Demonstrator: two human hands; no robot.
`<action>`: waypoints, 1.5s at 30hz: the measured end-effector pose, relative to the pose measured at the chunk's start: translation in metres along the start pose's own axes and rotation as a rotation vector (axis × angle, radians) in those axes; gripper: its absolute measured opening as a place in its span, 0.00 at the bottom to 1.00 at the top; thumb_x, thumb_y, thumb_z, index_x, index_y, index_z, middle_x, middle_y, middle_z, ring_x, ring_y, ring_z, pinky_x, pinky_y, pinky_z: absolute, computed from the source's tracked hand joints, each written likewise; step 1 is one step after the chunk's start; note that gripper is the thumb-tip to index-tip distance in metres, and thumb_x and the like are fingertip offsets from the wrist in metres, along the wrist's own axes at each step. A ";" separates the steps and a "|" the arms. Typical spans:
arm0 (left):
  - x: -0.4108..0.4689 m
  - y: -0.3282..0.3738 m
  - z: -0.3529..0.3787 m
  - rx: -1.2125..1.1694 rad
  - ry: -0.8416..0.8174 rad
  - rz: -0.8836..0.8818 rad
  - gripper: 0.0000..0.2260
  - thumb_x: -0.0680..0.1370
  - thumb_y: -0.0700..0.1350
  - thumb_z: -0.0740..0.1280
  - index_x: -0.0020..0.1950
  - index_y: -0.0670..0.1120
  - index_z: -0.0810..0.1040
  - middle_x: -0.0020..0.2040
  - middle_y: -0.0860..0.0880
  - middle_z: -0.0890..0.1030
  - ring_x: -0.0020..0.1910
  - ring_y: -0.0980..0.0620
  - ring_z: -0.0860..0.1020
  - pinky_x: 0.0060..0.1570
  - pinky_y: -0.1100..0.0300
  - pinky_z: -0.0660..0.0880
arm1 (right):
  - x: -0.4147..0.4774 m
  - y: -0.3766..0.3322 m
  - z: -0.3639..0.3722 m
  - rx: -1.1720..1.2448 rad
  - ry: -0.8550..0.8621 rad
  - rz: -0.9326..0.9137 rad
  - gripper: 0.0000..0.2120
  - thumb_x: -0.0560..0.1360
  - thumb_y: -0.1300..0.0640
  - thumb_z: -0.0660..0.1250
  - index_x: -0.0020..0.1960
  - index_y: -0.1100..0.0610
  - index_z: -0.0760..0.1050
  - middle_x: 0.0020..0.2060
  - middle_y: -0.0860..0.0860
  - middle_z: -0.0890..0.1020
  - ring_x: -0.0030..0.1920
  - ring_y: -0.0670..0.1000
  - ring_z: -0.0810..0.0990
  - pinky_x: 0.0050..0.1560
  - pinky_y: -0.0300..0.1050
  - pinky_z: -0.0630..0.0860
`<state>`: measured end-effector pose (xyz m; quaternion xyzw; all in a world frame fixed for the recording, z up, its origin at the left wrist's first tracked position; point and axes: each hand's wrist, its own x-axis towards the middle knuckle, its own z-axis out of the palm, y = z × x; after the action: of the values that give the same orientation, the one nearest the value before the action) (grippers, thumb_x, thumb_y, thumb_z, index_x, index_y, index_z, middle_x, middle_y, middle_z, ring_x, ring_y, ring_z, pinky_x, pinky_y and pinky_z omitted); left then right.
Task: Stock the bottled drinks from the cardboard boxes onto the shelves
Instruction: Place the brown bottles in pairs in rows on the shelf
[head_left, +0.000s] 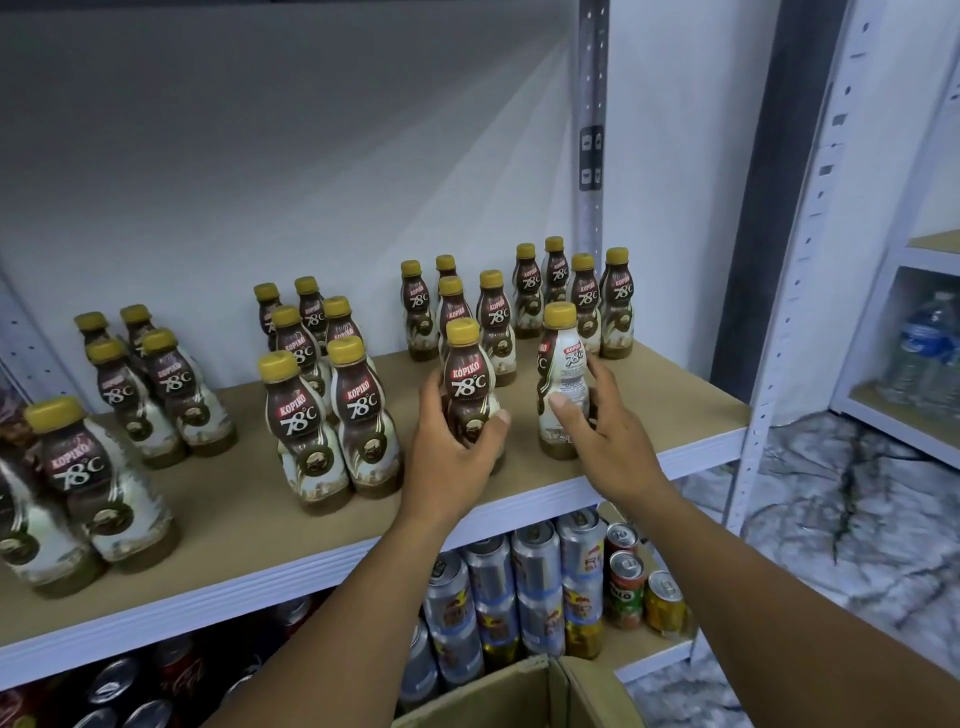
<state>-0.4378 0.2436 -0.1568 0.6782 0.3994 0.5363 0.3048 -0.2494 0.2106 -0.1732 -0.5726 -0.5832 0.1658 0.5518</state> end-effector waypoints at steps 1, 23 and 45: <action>0.000 -0.001 0.000 0.000 -0.005 0.000 0.29 0.77 0.45 0.74 0.75 0.55 0.67 0.54 0.73 0.79 0.55 0.67 0.79 0.54 0.66 0.74 | 0.000 0.001 0.000 0.001 0.005 0.000 0.30 0.81 0.38 0.62 0.79 0.35 0.54 0.65 0.37 0.77 0.63 0.41 0.77 0.63 0.45 0.73; -0.004 0.002 0.000 -0.047 -0.013 0.015 0.31 0.76 0.39 0.74 0.71 0.62 0.65 0.55 0.66 0.80 0.54 0.67 0.79 0.48 0.76 0.72 | 0.003 0.006 0.004 -0.063 0.047 0.001 0.36 0.73 0.41 0.75 0.74 0.42 0.60 0.63 0.42 0.77 0.59 0.44 0.79 0.58 0.42 0.74; -0.004 0.004 0.000 -0.009 -0.010 -0.002 0.33 0.75 0.45 0.77 0.71 0.64 0.63 0.60 0.68 0.77 0.58 0.70 0.77 0.52 0.75 0.73 | 0.005 0.006 0.003 -0.029 0.048 0.012 0.37 0.74 0.44 0.75 0.76 0.39 0.58 0.57 0.39 0.79 0.51 0.41 0.80 0.51 0.43 0.77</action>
<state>-0.4379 0.2381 -0.1556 0.6790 0.3962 0.5344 0.3106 -0.2481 0.2176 -0.1770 -0.5877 -0.5690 0.1469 0.5562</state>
